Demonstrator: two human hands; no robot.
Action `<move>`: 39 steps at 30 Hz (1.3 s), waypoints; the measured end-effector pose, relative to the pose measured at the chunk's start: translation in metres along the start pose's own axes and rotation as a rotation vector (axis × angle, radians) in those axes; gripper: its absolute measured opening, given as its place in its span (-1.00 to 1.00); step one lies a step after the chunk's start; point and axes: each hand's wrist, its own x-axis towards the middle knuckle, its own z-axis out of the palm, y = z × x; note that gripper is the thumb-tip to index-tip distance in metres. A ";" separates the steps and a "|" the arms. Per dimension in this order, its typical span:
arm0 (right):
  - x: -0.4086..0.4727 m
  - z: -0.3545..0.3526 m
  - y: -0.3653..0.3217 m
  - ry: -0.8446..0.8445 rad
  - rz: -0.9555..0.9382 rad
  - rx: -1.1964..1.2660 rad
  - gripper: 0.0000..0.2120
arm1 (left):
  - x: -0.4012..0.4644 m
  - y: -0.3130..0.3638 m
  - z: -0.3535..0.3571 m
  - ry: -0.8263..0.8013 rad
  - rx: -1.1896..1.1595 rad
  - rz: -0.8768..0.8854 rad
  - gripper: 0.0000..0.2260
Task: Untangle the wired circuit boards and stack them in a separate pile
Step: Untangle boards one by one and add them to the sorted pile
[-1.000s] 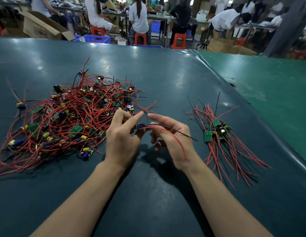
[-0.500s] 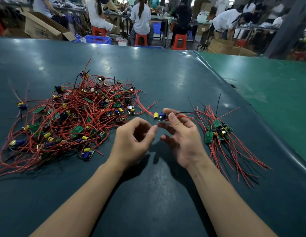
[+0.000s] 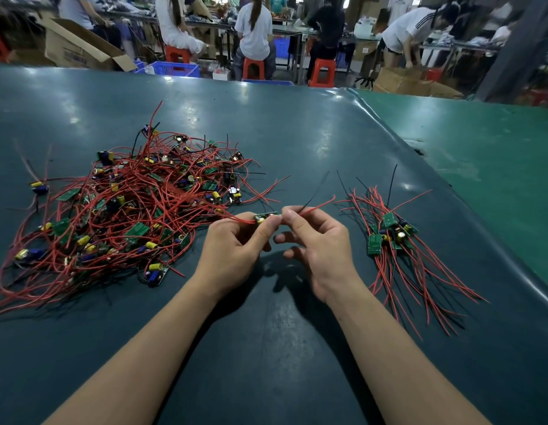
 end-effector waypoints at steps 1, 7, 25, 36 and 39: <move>0.001 0.000 0.000 0.020 -0.008 -0.006 -0.92 | 0.000 0.000 -0.001 0.006 0.008 -0.008 -0.68; 0.001 -0.001 0.002 0.007 -0.109 -0.080 -0.85 | 0.000 0.005 -0.003 -0.052 -0.244 -0.133 -0.69; 0.011 -0.005 0.003 0.344 -0.197 -0.109 -0.93 | 0.000 0.008 -0.006 -0.050 -0.265 -0.160 -0.68; 0.017 -0.012 0.009 0.407 -0.215 -0.162 -0.89 | 0.000 0.007 -0.009 -0.027 -0.270 -0.164 -0.66; 0.018 -0.014 0.009 0.419 -0.224 -0.144 -0.92 | 0.002 0.004 -0.009 -0.042 -0.271 -0.173 -0.67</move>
